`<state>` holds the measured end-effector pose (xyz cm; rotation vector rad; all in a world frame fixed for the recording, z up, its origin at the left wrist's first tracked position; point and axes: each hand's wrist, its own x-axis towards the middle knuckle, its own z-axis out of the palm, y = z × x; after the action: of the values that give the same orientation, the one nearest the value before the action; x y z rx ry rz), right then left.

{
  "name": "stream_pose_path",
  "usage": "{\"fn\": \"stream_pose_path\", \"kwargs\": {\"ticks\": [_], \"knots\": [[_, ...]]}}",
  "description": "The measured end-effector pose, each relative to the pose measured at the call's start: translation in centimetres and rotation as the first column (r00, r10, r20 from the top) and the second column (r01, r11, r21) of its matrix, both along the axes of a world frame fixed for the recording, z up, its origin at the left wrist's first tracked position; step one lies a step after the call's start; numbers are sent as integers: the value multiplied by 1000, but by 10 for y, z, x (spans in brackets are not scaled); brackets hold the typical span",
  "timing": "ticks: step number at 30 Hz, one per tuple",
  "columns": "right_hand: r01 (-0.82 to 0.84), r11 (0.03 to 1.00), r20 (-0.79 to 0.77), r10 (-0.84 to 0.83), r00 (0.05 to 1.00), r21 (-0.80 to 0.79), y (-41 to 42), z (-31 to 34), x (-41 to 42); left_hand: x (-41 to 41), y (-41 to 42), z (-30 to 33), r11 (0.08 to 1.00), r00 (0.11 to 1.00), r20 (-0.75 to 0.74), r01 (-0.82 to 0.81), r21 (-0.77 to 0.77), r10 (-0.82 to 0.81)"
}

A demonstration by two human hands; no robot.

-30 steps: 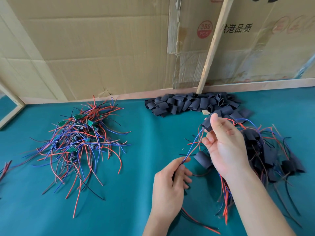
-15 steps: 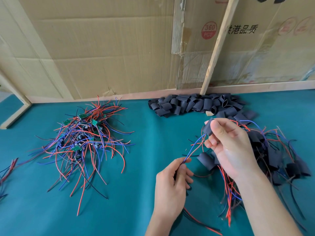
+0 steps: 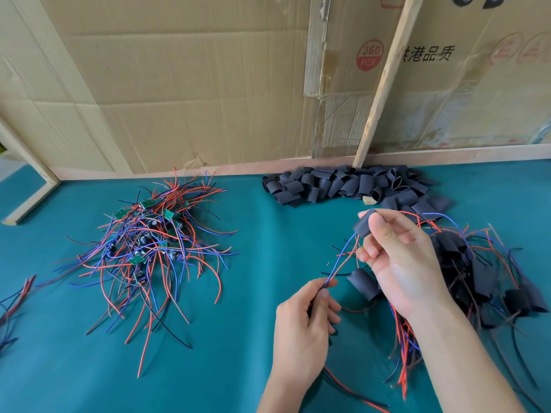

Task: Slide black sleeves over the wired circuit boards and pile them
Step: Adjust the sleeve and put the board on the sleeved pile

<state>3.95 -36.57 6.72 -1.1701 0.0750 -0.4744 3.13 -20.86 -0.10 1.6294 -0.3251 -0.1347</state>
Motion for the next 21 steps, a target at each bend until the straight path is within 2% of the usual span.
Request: {"fn": "stream_pose_path", "kwargs": {"ticks": [7, 10, 13, 16, 21], "knots": [[97, 984, -23, -102, 995, -149, -6, -3, 0, 0, 0, -1, 1000, 1000, 10, -9, -23, 9], [87, 972, -72, -105, 992, -216, -5, -8, 2, 0, -1, -2, 999, 1000, 16, -13, -33, 13], [-51, 978, -185, 13, 983, -200, 1, -14, 5, 1, -1, -3, 999, 1000, 19, -20, -44, 21], [-235, 946, -274, 170, 947, -225, 11, -19, 6, 1, 0, -3, 998, 999, 23, -39, -57, 40], [-357, 891, -350, 251, 903, -282, 23, -25, 7, 3, 1, -3, 995, 999, 8, -47, -89, 48]]}}
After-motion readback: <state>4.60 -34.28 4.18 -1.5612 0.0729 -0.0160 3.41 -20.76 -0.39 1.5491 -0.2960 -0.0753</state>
